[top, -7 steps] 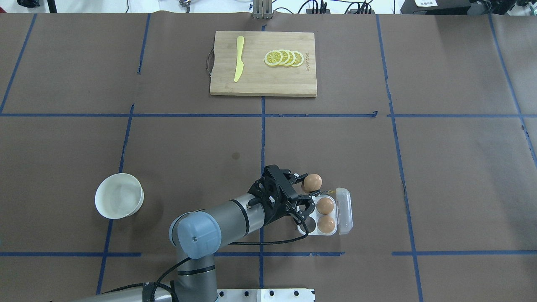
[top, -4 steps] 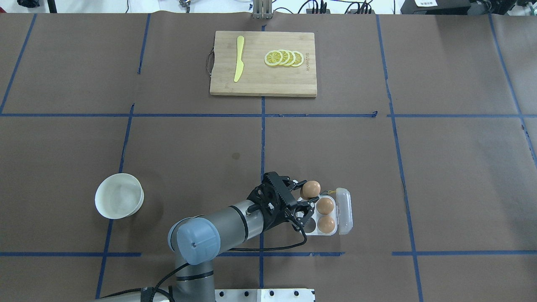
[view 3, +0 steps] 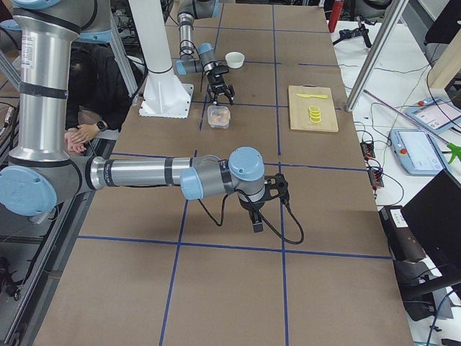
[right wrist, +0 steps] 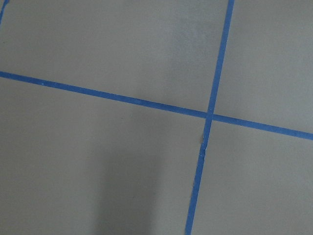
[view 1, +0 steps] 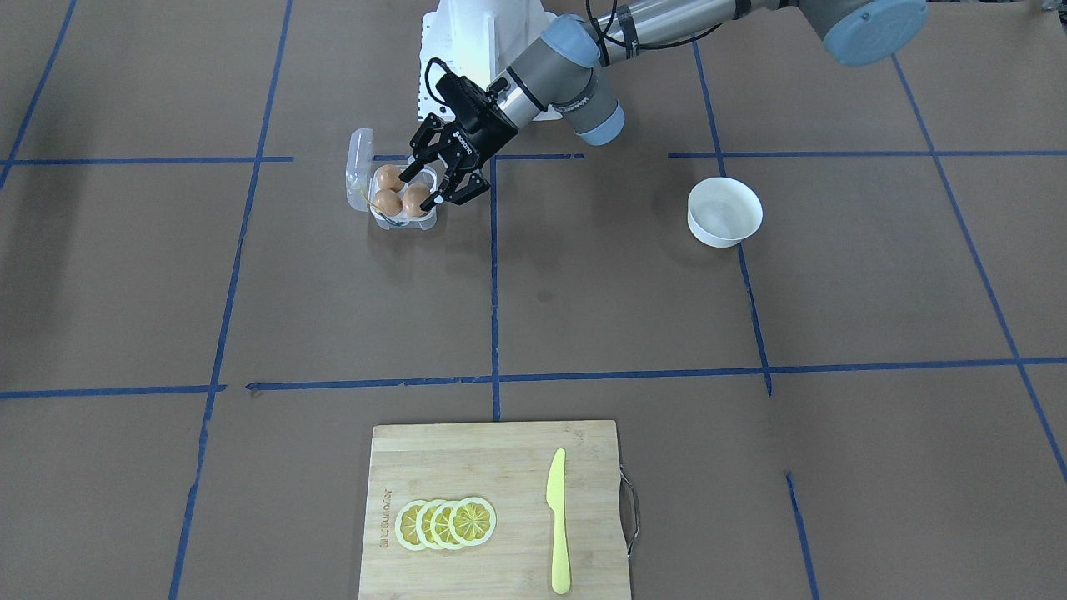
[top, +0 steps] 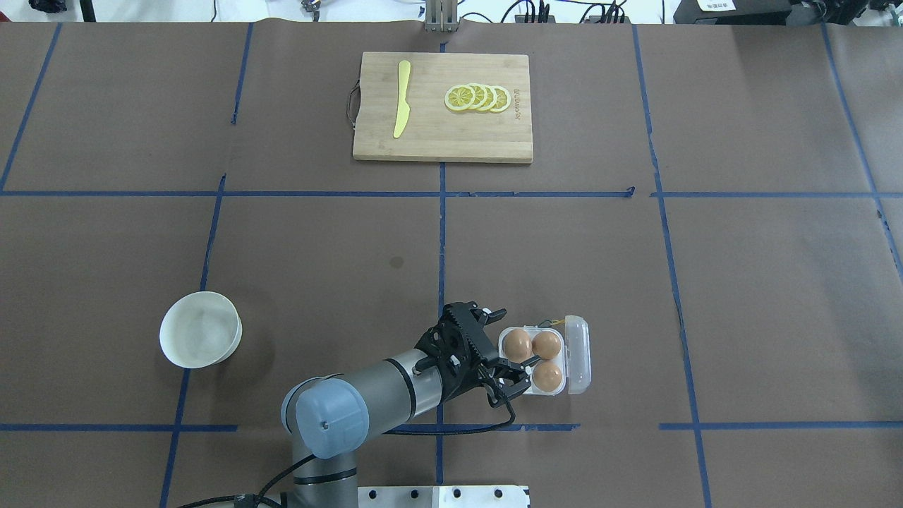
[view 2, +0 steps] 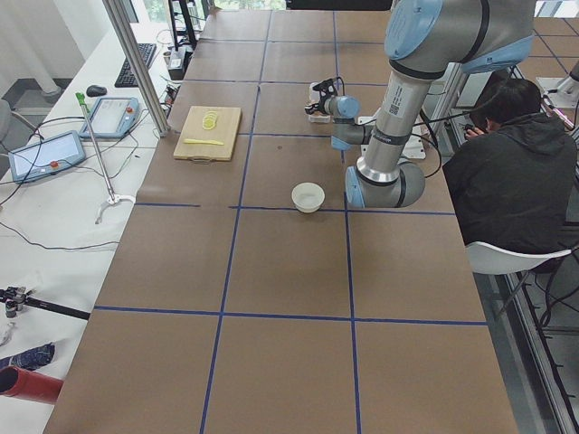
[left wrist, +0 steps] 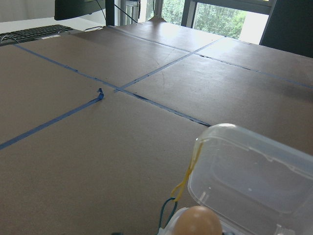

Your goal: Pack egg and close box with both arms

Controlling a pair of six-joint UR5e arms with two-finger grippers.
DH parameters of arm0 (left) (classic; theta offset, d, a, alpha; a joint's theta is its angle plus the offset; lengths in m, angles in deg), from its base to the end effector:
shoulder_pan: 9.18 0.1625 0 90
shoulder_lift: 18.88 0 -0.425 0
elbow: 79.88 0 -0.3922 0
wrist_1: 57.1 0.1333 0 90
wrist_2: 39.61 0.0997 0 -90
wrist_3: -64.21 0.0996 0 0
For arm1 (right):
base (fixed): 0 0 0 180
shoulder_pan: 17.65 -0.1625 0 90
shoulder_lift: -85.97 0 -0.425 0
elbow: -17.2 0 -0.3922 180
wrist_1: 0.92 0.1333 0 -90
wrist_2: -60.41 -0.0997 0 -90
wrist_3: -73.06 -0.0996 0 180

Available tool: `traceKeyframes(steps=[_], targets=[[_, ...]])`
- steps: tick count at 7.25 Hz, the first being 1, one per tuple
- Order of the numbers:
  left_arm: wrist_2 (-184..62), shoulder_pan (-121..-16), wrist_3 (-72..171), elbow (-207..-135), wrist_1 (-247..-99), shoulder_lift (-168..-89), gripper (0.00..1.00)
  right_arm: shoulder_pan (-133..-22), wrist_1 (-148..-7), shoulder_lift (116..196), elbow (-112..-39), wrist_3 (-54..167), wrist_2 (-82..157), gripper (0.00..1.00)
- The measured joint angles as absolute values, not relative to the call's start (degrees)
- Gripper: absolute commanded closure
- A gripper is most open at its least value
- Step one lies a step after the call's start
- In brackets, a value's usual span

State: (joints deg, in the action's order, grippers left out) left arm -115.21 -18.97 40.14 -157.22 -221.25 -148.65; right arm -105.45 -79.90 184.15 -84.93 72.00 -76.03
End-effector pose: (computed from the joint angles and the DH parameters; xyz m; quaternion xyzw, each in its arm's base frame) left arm 0.6591 -0.2741 0.1938 0.5335 0.5567 0.2106 0.6009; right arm 0.0440 -0.4469 0.5967 0.1085 -0.3942 -0.0604 0.9106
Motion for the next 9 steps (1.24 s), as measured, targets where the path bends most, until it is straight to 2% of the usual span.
traceKeyframes(steps=[2, 4, 9], targets=[[-117.5, -20.9, 40.1, -160.2, -219.3, -147.9, 0.00, -105.5, -79.9, 184.2, -84.9, 72.0, -76.1, 0.00], [-126.7, -26.9, 39.7, -167.9, -208.2, -145.4, 0.00, -105.5, -79.9, 184.2, -85.0, 72.0, -76.1, 0.00], [-147.3, -54.4, 39.8, -187.8, -157.9, -139.6, 0.00, -105.5, -79.8, 184.2, -85.2, 72.0, -76.1, 0.00]])
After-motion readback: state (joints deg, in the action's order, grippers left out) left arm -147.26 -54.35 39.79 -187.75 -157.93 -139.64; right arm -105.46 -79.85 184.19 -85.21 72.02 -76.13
